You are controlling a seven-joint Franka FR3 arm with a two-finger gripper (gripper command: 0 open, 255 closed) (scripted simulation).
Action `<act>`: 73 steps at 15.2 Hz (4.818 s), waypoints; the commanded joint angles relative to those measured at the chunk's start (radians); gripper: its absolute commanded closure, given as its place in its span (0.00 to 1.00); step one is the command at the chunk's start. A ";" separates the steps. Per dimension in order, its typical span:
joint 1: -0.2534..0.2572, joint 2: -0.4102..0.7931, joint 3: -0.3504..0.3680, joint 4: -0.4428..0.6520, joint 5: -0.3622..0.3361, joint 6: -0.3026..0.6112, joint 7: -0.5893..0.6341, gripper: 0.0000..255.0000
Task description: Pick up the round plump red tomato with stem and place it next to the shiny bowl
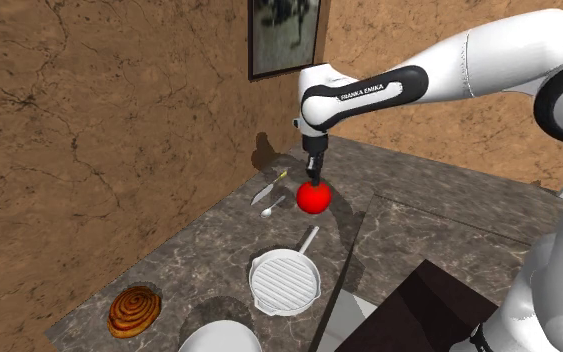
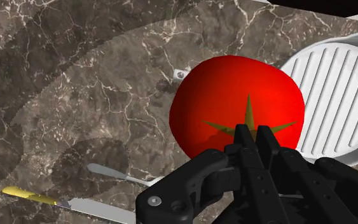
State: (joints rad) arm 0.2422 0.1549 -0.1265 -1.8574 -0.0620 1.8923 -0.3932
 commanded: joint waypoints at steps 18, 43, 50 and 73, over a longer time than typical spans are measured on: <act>0.241 0.176 0.167 0.250 0.022 -0.094 0.398 1.00; 0.340 0.400 0.206 0.348 0.009 0.028 0.538 1.00; 0.341 0.440 0.204 0.315 0.006 0.101 0.540 1.00; 0.343 0.452 0.204 0.351 0.006 0.077 0.540 0.00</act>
State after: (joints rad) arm 0.5835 0.6159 0.0768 -1.5216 -0.0572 1.9947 0.1464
